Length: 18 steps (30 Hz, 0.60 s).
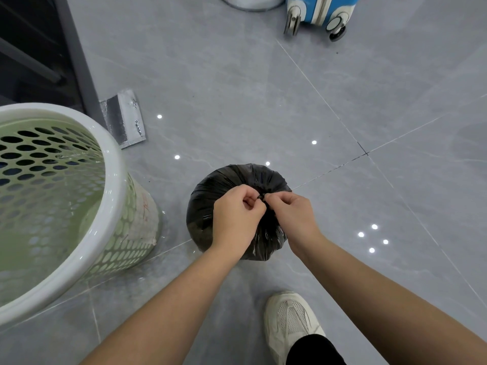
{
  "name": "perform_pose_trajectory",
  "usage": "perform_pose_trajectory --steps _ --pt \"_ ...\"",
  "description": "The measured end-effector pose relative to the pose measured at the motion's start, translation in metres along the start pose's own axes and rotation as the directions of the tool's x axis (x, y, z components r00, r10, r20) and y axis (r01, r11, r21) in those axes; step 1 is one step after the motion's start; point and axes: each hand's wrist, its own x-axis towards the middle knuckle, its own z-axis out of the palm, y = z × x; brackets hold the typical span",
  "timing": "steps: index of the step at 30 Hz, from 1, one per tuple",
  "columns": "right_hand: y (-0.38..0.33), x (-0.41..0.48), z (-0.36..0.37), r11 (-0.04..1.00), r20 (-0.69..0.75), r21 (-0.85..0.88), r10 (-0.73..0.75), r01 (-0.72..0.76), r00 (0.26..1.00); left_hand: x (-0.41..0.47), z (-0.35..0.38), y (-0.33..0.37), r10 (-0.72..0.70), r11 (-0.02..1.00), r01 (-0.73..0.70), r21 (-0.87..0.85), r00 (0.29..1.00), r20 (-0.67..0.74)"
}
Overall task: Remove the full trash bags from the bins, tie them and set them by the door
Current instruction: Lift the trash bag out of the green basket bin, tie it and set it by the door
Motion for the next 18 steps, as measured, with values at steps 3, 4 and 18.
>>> perform_pose_trajectory --steps 3,4,18 --pt "-0.003 0.003 -0.001 0.999 0.036 -0.029 0.015 -0.014 0.999 -0.002 -0.001 -0.004 0.146 0.989 -0.145 0.037 0.989 -0.038" --pt "-0.003 0.004 -0.002 0.999 0.061 -0.047 0.0 0.002 0.998 -0.002 -0.002 -0.006 0.152 0.988 -0.15 0.033 0.987 -0.046" --pt "0.006 0.012 -0.011 0.628 0.333 -0.605 -0.358 0.489 0.872 0.005 -0.029 -0.015 0.059 0.998 -0.061 0.008 0.99 0.125"
